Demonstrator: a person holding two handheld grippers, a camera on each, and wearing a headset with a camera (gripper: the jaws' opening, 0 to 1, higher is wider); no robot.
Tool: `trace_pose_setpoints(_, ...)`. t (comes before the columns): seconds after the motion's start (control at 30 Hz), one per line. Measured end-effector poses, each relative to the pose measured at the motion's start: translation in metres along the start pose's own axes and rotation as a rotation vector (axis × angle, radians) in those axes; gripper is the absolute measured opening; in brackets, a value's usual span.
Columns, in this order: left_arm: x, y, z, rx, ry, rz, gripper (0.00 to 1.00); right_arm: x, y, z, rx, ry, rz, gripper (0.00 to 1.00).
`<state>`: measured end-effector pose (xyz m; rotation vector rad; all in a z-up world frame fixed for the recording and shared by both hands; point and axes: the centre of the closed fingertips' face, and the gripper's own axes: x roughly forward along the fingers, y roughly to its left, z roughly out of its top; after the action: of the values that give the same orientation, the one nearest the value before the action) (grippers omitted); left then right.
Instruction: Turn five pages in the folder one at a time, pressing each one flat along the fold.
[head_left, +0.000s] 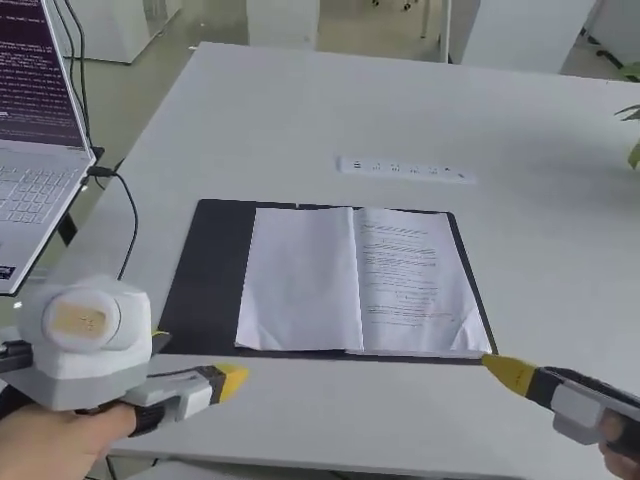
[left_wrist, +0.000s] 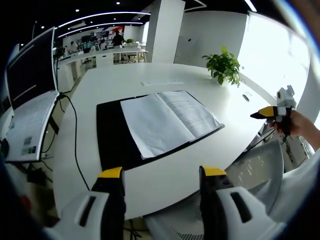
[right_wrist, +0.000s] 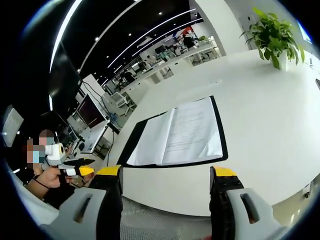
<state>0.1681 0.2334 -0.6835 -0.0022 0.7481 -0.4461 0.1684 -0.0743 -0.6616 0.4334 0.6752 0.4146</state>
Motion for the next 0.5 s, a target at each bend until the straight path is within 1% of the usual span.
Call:
trace_pose_setpoints(0.1, 0.005, -0.003, -0.001, 0.017, 0.016, 0.002, 0.59, -0.001, -0.004, -0.002, -0.001, 0.005, -0.006, 0.69)
trace_pose_setpoints(0.23, 0.016, -0.010, 0.002, 0.036, 0.026, -0.008, 0.58, 0.000, -0.008, -0.008, -0.008, 0.021, -0.011, 0.68)
trace_pose_setpoints(0.4, 0.031, -0.020, 0.006, 0.054, 0.031, -0.025, 0.57, 0.002, -0.009, -0.012, -0.014, 0.030, -0.007, 0.67)
trace_pose_setpoints(0.5, 0.044, -0.031, 0.009, 0.063, 0.040, -0.041, 0.57, 0.003, -0.010, -0.013, -0.015, 0.033, -0.005, 0.67)
